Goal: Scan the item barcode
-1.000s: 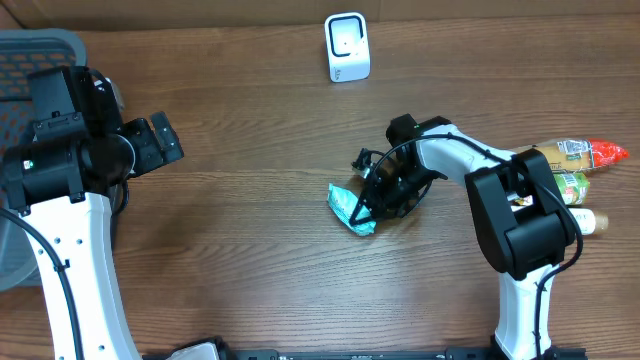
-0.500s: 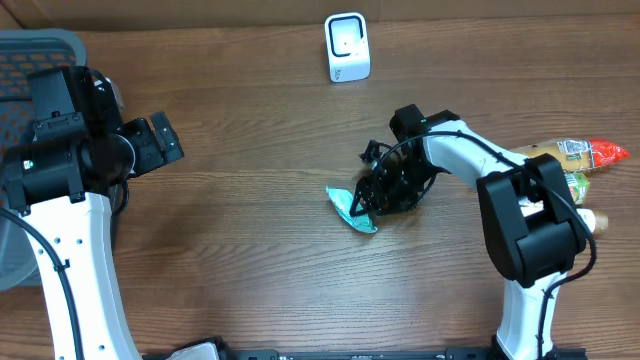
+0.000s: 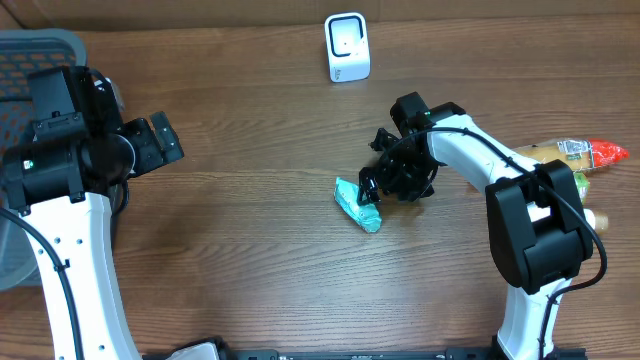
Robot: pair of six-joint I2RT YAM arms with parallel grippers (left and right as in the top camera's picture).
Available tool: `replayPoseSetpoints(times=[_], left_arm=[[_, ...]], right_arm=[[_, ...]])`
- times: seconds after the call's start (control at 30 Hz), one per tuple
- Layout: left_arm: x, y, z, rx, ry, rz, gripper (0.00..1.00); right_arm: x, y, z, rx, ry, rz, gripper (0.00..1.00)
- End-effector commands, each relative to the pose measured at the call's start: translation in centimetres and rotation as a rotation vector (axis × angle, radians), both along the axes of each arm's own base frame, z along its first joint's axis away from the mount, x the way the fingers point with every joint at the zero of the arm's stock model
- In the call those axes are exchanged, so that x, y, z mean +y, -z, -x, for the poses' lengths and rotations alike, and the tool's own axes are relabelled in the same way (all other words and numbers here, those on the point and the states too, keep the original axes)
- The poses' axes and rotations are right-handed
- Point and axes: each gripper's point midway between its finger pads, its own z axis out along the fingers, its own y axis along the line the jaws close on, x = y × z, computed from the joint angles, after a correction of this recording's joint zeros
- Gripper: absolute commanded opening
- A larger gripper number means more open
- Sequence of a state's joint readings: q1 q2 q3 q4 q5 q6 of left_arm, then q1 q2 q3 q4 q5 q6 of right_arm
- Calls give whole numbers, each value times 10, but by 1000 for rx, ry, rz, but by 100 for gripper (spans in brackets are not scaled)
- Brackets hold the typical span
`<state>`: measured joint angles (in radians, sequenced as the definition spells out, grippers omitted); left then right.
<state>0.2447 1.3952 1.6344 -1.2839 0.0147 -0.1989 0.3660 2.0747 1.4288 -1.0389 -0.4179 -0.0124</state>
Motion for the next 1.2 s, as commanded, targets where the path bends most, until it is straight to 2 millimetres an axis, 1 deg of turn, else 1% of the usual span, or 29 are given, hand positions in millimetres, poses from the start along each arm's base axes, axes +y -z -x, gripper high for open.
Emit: replayPoseSetpoints(times=[0.0,0.13,0.2,0.27,0.33,0.4,0.47,0.53,0.6,0.67,0.7,0.73,0.77,0.8,0.83,0.9,0.93,1.0,1.03,1.07,1.17], left_arm=[[1,-4,-3,-11,15,-10,100],[1,-4,-3,-11,15,-10,100],[1,-4,-3,-11,15,-10,100],[1,-4,-3,-11,15,-10,100],[1,-4,-3,-11,15,-10,100],[1,-4,-3,-11,15,-10,100],[1,-4,-3,-11,15,-10,100],[1,-4,-3,-11,15,-10,100],[1,-4,-3,-11,15,-10,100],[1,-4,-3,-11,15,-10,100],[1,-4,-3,-11,15,-10,100],[1,-4,-3,-11,15,-10,100],[1,-4,-3,-11,15,-10,99],[1,-4,-3,-11,15,-10,100],[1,-4,-3,-11,15,-10,100],[1,-4,-3,-11,15,-10,100],[1,-4,-3,-11,15,-10,99],[1,-4,-3,-11,15,-10,99],[1,-4,-3,-11,15,-10,100],[1,-4,-3,-11,15,-10,99],[1,-4,-3,-11,15,-10,99]], right_arm=[[-67,47,-8,-25,37,375,100],[-97,47,-19,-84,102,555,100],[-105,46,-22,-105,110,605,100],[-108,45,-24,-113,115,622,100],[-107,43,-26,-116,130,619,100],[-102,34,-31,-123,138,604,100],[-94,15,-41,-146,145,570,100],[-84,-9,-52,-182,150,526,100],[-71,-43,-62,-225,164,457,100],[-56,-74,-65,-255,173,366,96],[-49,-88,-65,-267,177,317,91],[-43,-99,-64,-276,173,275,82],[-36,-111,-60,-285,162,222,71],[-30,-120,-57,-286,162,176,56],[-25,-124,-54,-278,160,143,41],[-15,-127,-44,-232,151,81,17],[-12,-124,-39,-207,145,71,13],[-8,-111,-26,-155,128,70,12],[-5,-104,-19,-130,115,69,10],[0,-94,-8,-100,87,64,4],[12,-72,11,-81,12,57,4]])
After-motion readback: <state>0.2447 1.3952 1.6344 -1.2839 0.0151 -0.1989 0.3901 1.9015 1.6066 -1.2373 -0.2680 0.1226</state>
